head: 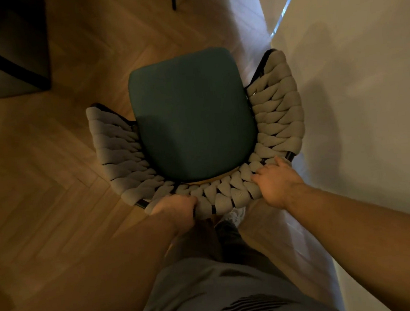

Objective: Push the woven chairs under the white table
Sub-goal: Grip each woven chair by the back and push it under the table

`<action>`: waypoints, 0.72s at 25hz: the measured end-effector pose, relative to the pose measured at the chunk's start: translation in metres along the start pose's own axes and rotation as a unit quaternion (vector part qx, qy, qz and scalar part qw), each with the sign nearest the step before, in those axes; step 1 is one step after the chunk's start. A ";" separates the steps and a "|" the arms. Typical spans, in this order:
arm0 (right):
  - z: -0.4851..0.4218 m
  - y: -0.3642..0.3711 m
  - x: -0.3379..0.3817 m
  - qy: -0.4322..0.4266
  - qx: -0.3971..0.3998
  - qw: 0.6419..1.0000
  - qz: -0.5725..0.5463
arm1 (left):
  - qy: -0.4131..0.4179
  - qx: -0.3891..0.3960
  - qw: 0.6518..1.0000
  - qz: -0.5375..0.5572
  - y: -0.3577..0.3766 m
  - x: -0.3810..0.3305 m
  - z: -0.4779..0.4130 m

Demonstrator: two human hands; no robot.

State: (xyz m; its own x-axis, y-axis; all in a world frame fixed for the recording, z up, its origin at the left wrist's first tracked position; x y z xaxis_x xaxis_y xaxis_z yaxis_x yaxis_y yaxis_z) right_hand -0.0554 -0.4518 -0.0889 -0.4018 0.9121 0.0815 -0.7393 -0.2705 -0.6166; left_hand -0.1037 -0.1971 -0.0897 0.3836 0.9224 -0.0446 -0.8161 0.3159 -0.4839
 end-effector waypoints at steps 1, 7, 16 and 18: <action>-0.006 -0.002 -0.001 0.001 0.007 1.000 0.015 | -0.002 0.000 1.000 -0.006 0.002 0.005 -0.002; -0.023 -0.006 -0.007 -0.014 0.054 0.996 0.064 | 0.036 0.027 0.999 0.009 0.008 0.018 -0.010; -0.020 -0.030 -0.012 -0.005 0.059 0.997 0.052 | 0.098 0.013 0.995 0.030 -0.015 0.031 -0.006; -0.022 -0.034 -0.017 -0.005 0.057 0.997 0.047 | 0.103 0.003 0.994 0.023 -0.020 0.032 -0.009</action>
State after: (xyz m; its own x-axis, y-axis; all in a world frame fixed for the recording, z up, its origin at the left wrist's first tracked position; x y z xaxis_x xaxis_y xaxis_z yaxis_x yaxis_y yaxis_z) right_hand -0.0115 -0.4511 -0.0860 -0.4776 0.8779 0.0351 -0.7540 -0.3891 -0.5293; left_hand -0.0714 -0.1756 -0.0890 0.4266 0.8707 -0.2447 -0.8366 0.2770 -0.4727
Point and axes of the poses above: each hand's wrist, its own z-axis away from the middle knuckle, its own y-axis out of the palm, x = y × z, the point moved 4 cm from there along -z, towards the middle knuckle, and after that the axes turned 13 degrees about -z, right-handed, at the moved point
